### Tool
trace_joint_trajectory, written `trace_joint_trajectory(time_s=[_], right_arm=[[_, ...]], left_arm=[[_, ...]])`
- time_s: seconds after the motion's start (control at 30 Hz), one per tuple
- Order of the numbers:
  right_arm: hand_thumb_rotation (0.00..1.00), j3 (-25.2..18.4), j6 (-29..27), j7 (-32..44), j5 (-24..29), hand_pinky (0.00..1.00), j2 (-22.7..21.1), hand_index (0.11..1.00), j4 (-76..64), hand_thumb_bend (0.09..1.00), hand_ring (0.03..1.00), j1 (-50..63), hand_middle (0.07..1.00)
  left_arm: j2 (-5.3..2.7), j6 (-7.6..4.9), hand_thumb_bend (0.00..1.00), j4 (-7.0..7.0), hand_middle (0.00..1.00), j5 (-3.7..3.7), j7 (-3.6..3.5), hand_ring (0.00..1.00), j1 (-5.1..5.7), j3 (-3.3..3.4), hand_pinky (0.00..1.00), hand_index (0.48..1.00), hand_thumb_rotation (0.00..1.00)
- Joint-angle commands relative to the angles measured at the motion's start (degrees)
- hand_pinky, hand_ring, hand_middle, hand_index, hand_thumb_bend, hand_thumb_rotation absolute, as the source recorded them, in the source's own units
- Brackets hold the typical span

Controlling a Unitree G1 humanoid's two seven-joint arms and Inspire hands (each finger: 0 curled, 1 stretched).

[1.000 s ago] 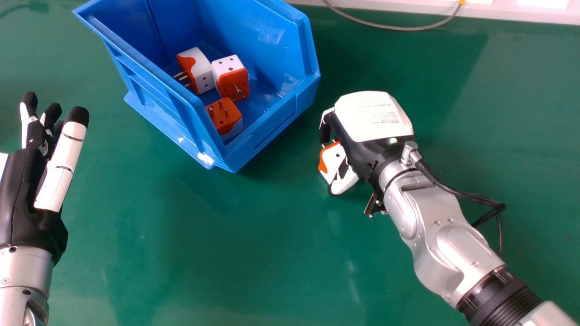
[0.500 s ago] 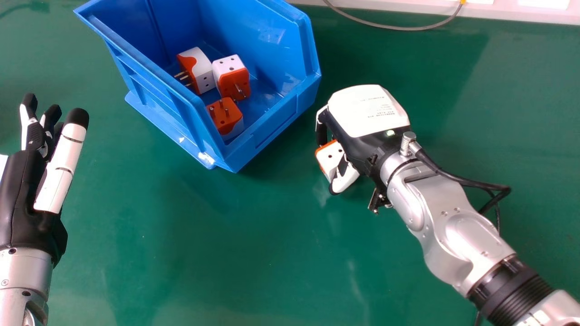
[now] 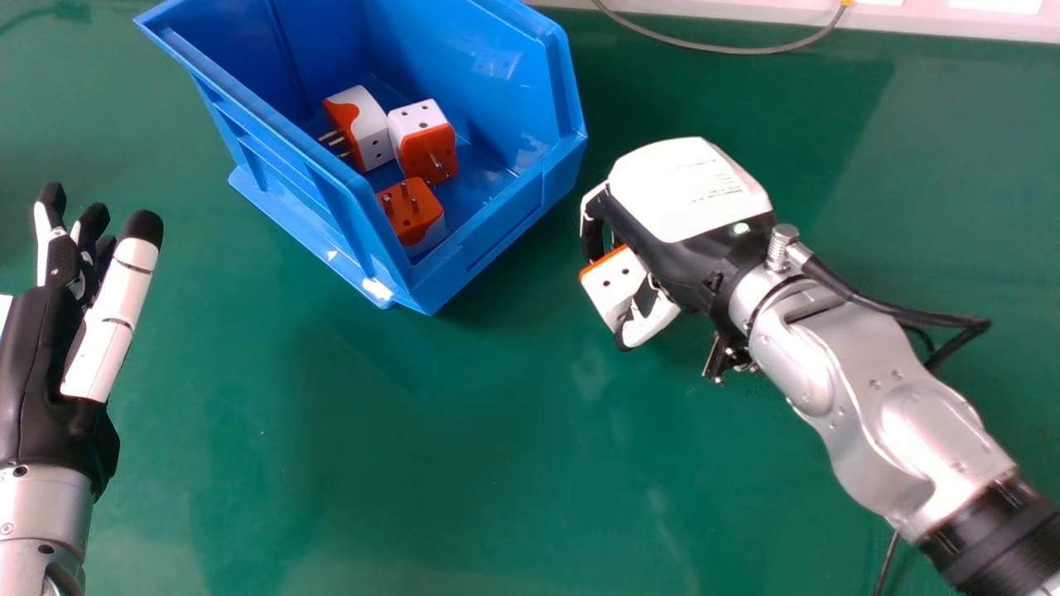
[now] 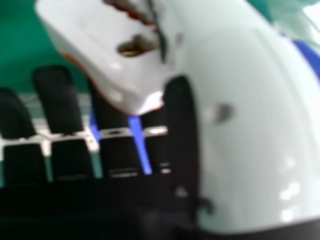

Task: Pick all objects and put in blue box

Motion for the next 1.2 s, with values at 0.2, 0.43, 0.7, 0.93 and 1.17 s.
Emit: trace_joint_trajectory(time_s=[0.2,0.43,0.7,0.93,1.17], right_arm=[[0.0,-8.5,-0.6,2.4,5.4,0.29,-2.0,0.531,-14.6,0.493,0.396,5.3,0.507],[0.0,-11.7,1.1,5.7,7.1,0.3,-0.8,0.52,-22.3,0.493,0.402,5.7,0.513],[0.0,-12.3,1.0,7.1,8.2,0.3,2.9,0.526,-25.3,0.49,0.411,1.5,0.524],[0.0,-8.8,0.6,4.9,7.0,0.29,10.2,0.537,-18.0,0.487,0.411,-8.6,0.529],[0.0,-6.7,-2.8,-2.2,7.0,0.28,18.0,0.546,2.4,0.485,0.41,-26.3,0.527]], left_arm=[[0.45,-1.46,0.56,-0.43,1.0,-0.46,-0.11,1.0,0.02,0.62,1.0,1.0,0.74],[0.63,-2.36,0.56,0.76,1.0,0.13,0.02,1.0,-0.16,0.58,1.0,1.0,0.73],[1.0,-3.02,0.56,1.43,1.0,1.29,-0.01,1.0,-0.3,0.27,1.0,1.0,0.73],[0.97,-3.72,0.56,2.26,1.0,1.27,0.0,1.0,-0.46,0.16,1.0,1.0,0.74],[0.75,-4.18,0.56,2.44,1.0,1.33,0.12,1.0,-0.16,0.03,1.0,1.0,0.74]])
